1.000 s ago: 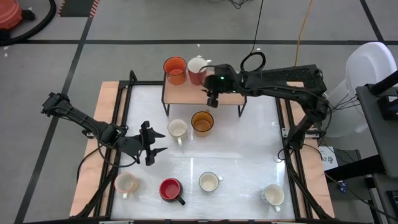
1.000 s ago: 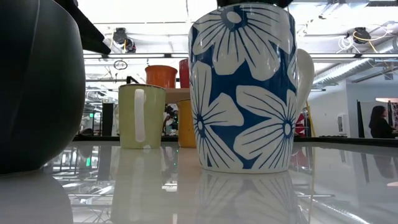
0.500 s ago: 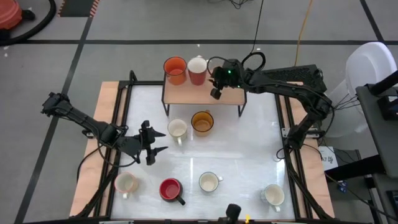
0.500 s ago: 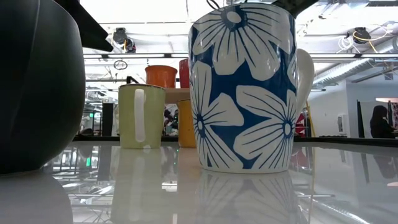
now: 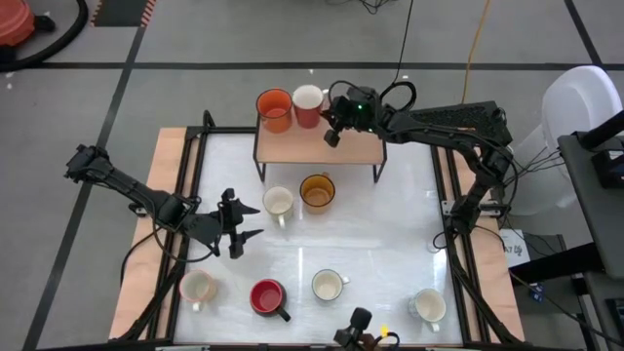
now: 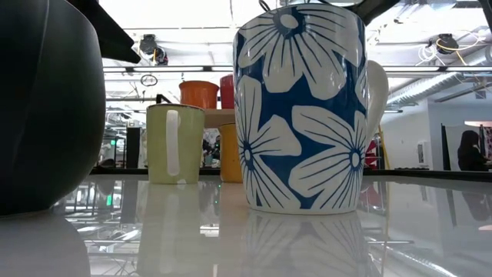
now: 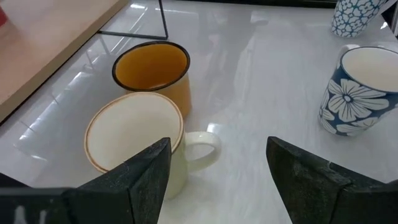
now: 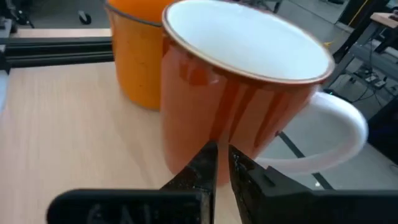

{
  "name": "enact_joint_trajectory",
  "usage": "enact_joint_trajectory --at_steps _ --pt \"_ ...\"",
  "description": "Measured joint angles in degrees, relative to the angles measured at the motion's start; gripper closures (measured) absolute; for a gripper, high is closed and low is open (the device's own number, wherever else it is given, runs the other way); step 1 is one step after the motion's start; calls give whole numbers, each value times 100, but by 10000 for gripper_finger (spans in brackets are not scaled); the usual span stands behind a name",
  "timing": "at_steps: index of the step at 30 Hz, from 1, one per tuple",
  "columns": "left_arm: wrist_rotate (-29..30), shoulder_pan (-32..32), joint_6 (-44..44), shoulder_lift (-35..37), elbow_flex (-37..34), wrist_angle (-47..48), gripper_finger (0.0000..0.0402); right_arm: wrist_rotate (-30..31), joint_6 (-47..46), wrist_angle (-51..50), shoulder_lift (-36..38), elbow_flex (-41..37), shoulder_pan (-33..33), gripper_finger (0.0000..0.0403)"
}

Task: Place coffee mugs
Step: Put the red mug on the shelf

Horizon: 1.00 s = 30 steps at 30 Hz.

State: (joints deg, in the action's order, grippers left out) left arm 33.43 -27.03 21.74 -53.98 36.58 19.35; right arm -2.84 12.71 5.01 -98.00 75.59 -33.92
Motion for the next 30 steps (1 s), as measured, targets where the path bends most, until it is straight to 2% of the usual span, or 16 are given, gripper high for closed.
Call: enact_joint_trajectory --at_steps 11,16,18,25,30 --pt "0 0 24 0 0 2 133 17 77 -205 0 0 -54 385" --pt "0 0 22 0 0 4 133 781 177 -354 0 0 -72 385" --pt "-2 0 22 0 0 4 133 886 190 -253 0 2 -119 385" --pt "-2 0 22 0 0 4 133 871 87 286 -37 7 -404 385" --pt "4 0 17 0 0 -3 133 407 -34 836 -225 11 -640 395"
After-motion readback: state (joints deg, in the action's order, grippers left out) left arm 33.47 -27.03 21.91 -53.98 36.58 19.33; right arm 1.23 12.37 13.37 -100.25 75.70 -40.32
